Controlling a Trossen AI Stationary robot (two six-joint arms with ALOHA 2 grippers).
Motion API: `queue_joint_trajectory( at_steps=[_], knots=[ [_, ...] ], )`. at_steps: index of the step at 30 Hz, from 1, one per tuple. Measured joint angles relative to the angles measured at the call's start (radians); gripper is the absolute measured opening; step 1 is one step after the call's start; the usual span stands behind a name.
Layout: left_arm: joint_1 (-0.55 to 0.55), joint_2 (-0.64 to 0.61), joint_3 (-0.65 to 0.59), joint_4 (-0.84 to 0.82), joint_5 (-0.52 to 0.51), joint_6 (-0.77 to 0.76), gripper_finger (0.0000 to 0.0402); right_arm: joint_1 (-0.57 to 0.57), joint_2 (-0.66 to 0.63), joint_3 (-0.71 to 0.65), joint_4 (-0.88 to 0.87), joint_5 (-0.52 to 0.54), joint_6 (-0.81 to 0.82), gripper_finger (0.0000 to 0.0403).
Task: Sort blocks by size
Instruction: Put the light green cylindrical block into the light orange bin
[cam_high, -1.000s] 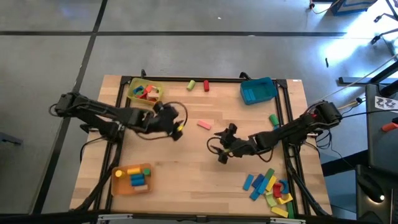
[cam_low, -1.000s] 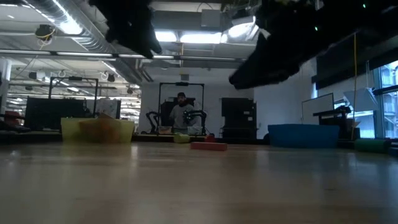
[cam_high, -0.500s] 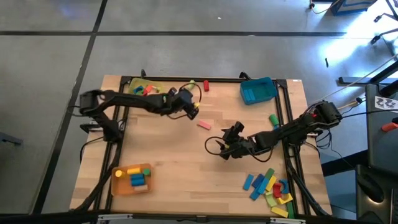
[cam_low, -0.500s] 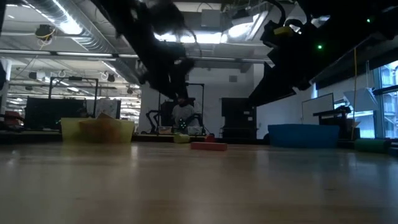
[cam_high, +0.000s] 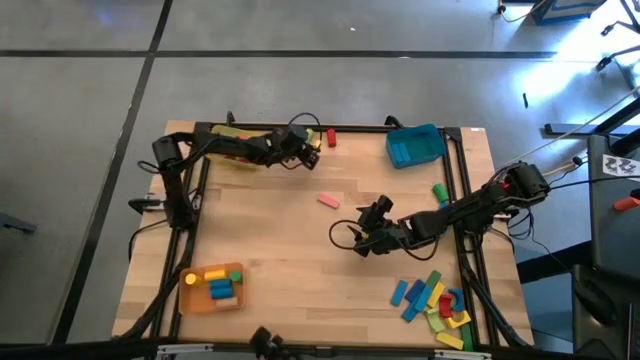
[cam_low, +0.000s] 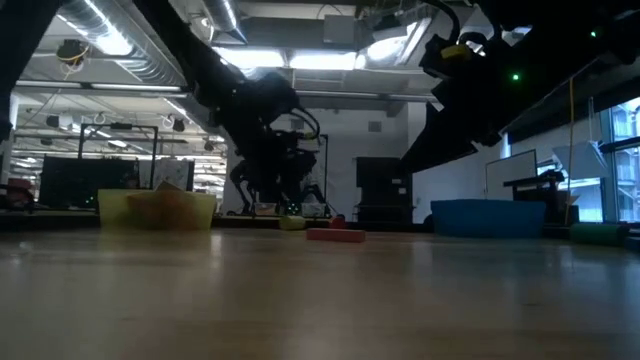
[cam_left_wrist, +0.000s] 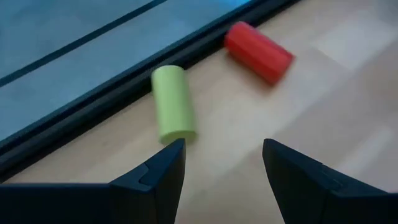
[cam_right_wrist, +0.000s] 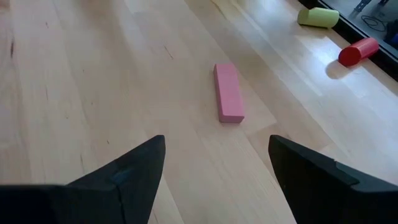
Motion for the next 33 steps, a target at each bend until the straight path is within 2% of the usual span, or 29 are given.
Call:
queue_joint_trajectory(
  at_steps=[9, 16, 22, 25, 30, 33],
  knots=[
    [0.079, 0.094, 0.101, 0.032, 0.052, 0.075, 0.0198, 0.000, 0.000, 0.000, -0.009, 0.000, -0.001, 0.0289],
    [0.128, 0.196, 0.210, -0.140, 0.057, 0.071, 0.0198, 0.000, 0.000, 0.000, -0.027, 0.000, -0.001, 0.0289],
    [0.143, 0.220, 0.225, -0.184, 0.089, 0.066, 0.0197, 0.000, 0.000, 0.000, -0.031, -0.006, -0.001, 0.0289],
    [0.140, 0.220, 0.225, -0.181, 0.094, 0.069, 0.0182, 0.000, 0.000, 0.000, -0.031, -0.007, -0.001, 0.0289],
    [0.135, 0.221, 0.224, -0.170, 0.097, 0.101, 0.0121, 0.000, 0.000, 0.000, -0.031, -0.007, -0.001, 0.0289],
    [0.126, 0.221, 0.224, -0.170, 0.093, 0.124, 0.0117, 0.000, 0.000, 0.000, -0.036, -0.008, -0.001, 0.0289]
  ],
)
